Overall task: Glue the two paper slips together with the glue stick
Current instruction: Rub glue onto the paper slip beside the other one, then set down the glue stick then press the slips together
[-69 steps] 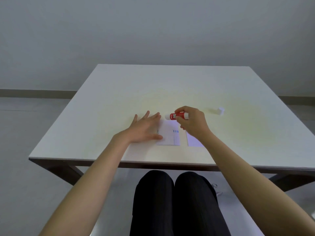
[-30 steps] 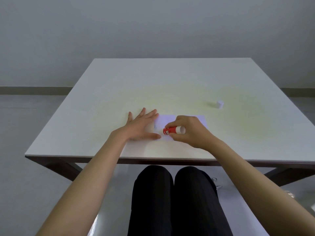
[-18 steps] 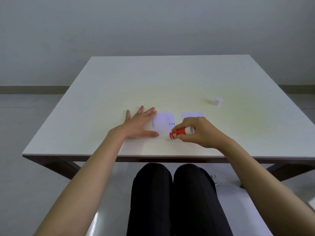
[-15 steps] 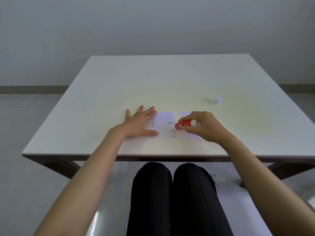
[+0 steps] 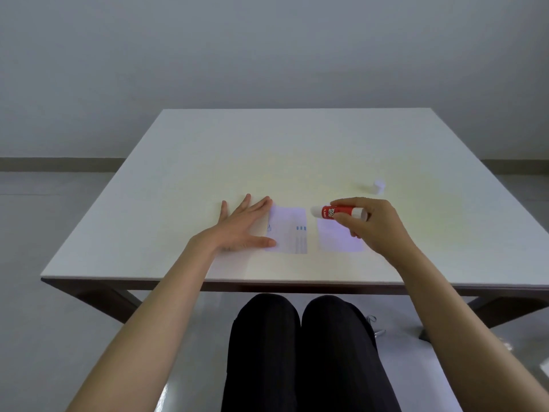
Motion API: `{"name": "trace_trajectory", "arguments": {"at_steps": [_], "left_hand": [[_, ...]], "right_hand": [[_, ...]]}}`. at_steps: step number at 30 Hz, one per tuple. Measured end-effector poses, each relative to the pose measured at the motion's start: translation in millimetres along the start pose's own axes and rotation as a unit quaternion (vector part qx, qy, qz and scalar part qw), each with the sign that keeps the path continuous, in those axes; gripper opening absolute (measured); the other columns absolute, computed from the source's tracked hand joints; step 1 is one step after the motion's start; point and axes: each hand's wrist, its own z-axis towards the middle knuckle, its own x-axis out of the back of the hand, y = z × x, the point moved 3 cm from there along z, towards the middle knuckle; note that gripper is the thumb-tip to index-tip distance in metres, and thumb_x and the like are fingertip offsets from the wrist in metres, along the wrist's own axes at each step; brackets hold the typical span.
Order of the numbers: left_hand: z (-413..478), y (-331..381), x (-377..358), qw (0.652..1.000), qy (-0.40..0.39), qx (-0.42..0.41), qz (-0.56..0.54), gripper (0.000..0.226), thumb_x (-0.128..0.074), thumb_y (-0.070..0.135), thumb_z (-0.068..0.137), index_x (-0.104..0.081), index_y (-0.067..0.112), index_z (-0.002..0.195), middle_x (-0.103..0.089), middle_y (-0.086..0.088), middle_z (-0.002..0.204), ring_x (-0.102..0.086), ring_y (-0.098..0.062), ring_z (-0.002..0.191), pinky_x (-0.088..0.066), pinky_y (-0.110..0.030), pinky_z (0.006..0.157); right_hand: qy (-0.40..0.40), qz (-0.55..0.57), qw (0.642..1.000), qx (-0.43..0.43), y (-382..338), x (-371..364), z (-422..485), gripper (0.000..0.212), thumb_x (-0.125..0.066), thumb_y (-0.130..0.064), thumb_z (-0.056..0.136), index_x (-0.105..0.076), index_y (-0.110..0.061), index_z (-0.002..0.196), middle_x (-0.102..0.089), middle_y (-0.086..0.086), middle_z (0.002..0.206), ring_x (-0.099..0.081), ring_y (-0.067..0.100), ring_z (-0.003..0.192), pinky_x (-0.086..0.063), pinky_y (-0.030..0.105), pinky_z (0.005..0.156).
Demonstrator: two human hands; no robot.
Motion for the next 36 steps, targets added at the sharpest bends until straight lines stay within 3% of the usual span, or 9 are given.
{"name": "trace_trajectory", "arguments": {"at_steps": [2, 4, 7, 10, 15, 20, 22, 27, 36], "left_hand": [[-3, 1, 2, 0.998, 0.005, 0.014, -0.063, 0.091, -0.056, 0.059, 0.081, 0.003, 0.040, 0.148, 0.005, 0.029, 0.144, 0.032, 0.008, 0.128, 0.026, -0.043, 0.109], [-6, 5, 8, 0.986, 0.045, 0.018, -0.159, 0.083, -0.057, 0.051, 0.085, -0.003, 0.041, 0.148, -0.004, 0.026, 0.144, 0.023, 0.008, 0.131, 0.021, -0.040, 0.112], [-11, 21, 17, 0.913, 0.130, -0.024, -0.386, 0.061, -0.057, 0.027, 0.091, -0.031, 0.022, 0.146, -0.043, 0.003, 0.147, -0.039, 0.000, 0.134, -0.028, -0.028, 0.113], [-18, 42, 25, 0.873, 0.191, -0.044, -0.447, 0.030, -0.065, 0.023, 0.086, -0.068, 0.019, 0.115, -0.072, 0.003, 0.111, -0.065, 0.002, 0.103, -0.047, -0.017, 0.096], [-22, 40, 44, 0.846, 0.307, 0.008, -0.435, 0.013, -0.076, 0.026, 0.072, -0.077, 0.023, 0.084, -0.077, 0.001, 0.081, -0.072, -0.012, 0.080, -0.053, -0.032, 0.087], [-12, 26, 81, 0.850, 0.401, 0.072, -0.334, 0.007, -0.077, 0.035, 0.065, -0.070, 0.038, 0.069, -0.071, 0.025, 0.069, -0.065, 0.011, 0.071, -0.043, -0.016, 0.063], [-5, 18, 93, 0.854, 0.420, 0.098, -0.291, 0.007, -0.073, 0.037, 0.069, -0.072, 0.032, 0.074, -0.070, 0.021, 0.070, -0.065, 0.004, 0.073, -0.041, -0.020, 0.059], [13, 4, 88, 0.871, 0.418, 0.123, -0.226, 0.010, -0.069, 0.021, 0.074, -0.067, 0.014, 0.081, -0.065, 0.012, 0.073, -0.058, -0.008, 0.079, -0.038, -0.024, 0.064], [22, -13, 73, 0.872, 0.415, 0.145, -0.217, 0.011, -0.068, 0.017, 0.074, -0.067, 0.012, 0.084, -0.074, 0.002, 0.088, -0.057, -0.012, 0.079, -0.036, -0.024, 0.063]], "right_hand": [[-0.003, 0.176, 0.983, -0.042, 0, -5, -5, 0.016, -0.065, -0.019, 0.084, -0.073, -0.023, 0.097, -0.061, 0.008, 0.067, -0.052, 0.015, 0.053, -0.044, 0.024, 0.057], [-0.032, 0.369, 0.920, -0.129, -1, -22, -9, 0.013, -0.062, -0.017, 0.087, -0.073, -0.017, 0.093, -0.062, 0.008, 0.072, -0.052, 0.015, 0.053, -0.046, 0.023, 0.054], [-0.079, 0.509, 0.828, -0.222, -9, -56, -10, 0.014, -0.058, -0.021, 0.090, -0.067, -0.011, 0.095, -0.071, 0.004, 0.072, -0.057, 0.013, 0.052, -0.051, 0.020, 0.052], [-0.110, 0.517, 0.826, -0.197, -27, -83, -3, 0.014, -0.057, -0.021, 0.091, -0.064, -0.010, 0.096, -0.073, 0.001, 0.074, -0.059, 0.012, 0.053, -0.051, 0.021, 0.054], [-0.112, 0.426, 0.886, -0.143, -51, -100, 8, 0.019, -0.059, -0.022, 0.090, -0.056, -0.008, 0.103, -0.071, 0.005, 0.092, -0.066, 0.019, 0.068, -0.050, 0.026, 0.066], [-0.040, 0.219, 0.969, -0.107, -42, -89, 6, 0.037, -0.061, -0.029, 0.088, -0.053, -0.017, 0.122, -0.066, 0.000, 0.108, -0.068, 0.016, 0.087, -0.049, 0.033, 0.087], [-0.027, 0.151, 0.985, -0.084, -37, -85, 1, 0.029, -0.060, -0.028, 0.088, -0.059, -0.020, 0.116, -0.065, -0.003, 0.111, -0.065, 0.016, 0.091, -0.050, 0.029, 0.084], [-0.024, 0.053, 0.998, -0.028, -29, -86, -6, 0.018, -0.059, -0.027, 0.089, -0.067, -0.022, 0.103, -0.064, -0.005, 0.096, -0.058, 0.012, 0.073, -0.039, 0.013, 0.058], [-0.064, -0.159, 0.982, 0.083, -27, -105, -13, 0.028, -0.057, -0.025, 0.090, -0.066, -0.020, 0.116, -0.064, 0.001, 0.109, -0.054, 0.013, 0.086, -0.041, 0.026, 0.084]]}}
